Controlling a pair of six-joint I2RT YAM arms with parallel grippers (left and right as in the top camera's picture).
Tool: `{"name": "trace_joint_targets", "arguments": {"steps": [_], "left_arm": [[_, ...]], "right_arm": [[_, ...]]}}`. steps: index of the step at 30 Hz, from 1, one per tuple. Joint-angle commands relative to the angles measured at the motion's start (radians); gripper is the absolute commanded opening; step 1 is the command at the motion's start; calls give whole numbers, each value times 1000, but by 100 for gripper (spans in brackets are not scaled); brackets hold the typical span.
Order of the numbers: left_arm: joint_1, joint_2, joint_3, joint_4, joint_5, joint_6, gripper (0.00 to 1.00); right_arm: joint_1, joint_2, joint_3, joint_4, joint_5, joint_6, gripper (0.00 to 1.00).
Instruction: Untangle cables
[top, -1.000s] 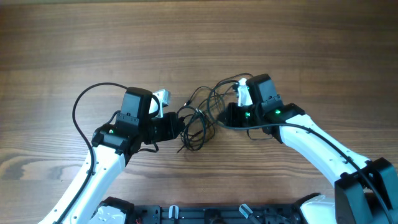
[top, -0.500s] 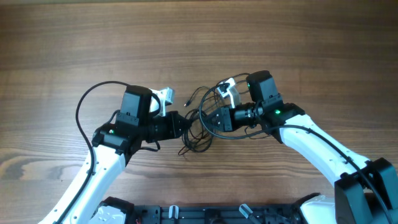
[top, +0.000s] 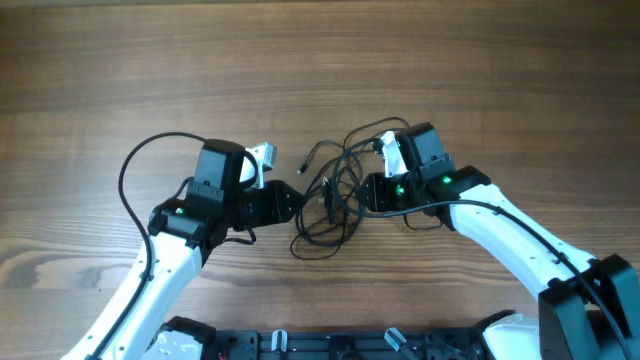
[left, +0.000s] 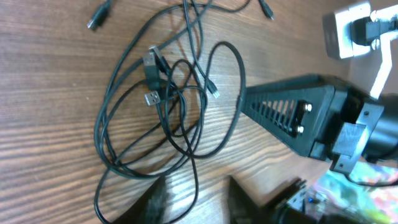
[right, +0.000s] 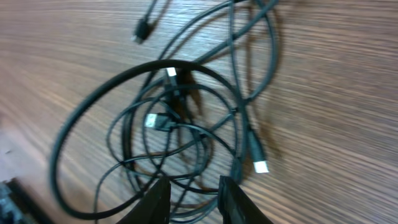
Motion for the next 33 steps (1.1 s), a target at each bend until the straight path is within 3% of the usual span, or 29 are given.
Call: {"name": "trace_joint_targets", "arguments": {"steps": [1,4,9,18,22,24,33], "left_arm": [[-5,69,-4,11,-40,4,45],[-38,159,-4,54,-21,4,52],[-178,301,-3,156,35,8,66],[-213,298,-3,163,134,4,69],[-214,298,-3,176,-107,3,68],[-214,298,-3,187,-223,-56,66],[-260,457,-3,329,-274,-154,60]], "right_arm": [[0,-7,-1,-23,73,-29,29],[0,-7,-1,-28,76,-24,33],[0,-7,-1,-98,243,86,33],[-7,-7,-1,-121,286,132,33],[-7,-7,-1,-123,273,132,33],[-7,-7,-1,-123,271,132,33],[-7,-7,-1,-123,267,132,33]]}}
